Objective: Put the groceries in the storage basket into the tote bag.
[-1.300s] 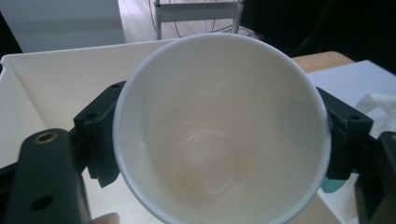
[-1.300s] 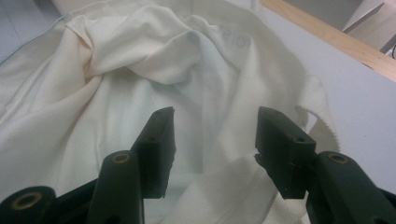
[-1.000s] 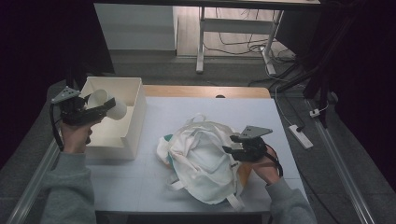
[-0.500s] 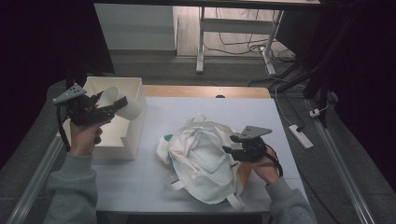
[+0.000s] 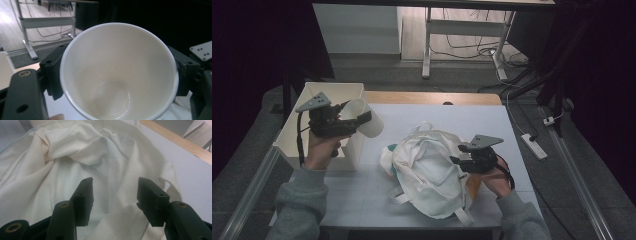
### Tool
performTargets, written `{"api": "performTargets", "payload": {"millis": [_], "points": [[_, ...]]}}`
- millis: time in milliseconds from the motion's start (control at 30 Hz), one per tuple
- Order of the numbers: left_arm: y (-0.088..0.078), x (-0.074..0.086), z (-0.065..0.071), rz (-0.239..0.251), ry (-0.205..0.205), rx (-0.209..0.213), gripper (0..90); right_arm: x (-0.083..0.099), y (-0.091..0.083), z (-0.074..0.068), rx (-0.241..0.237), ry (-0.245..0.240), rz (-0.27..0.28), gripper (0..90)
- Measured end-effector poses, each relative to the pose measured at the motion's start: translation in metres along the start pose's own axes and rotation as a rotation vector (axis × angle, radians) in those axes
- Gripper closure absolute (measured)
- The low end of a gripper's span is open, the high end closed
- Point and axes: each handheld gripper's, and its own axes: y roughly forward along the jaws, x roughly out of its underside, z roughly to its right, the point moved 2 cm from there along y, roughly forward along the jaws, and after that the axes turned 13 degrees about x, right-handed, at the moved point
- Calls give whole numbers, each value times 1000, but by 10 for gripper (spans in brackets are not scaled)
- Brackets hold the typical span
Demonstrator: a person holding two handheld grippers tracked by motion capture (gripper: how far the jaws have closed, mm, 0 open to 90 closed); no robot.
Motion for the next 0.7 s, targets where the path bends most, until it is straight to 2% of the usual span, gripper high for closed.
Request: {"api": "performTargets", "payload": {"millis": [333,567,700], "points": [[42,6,18,-99,31,71,193,-3,-1,-4,-12,-11,9,460],[63,11,27,-152,59,87,193,-7,-2,-9,-26,-19,21,448],[76,15,32,-189,71,103,193,-11,-3,-12,-48,-6,39,425]]}}
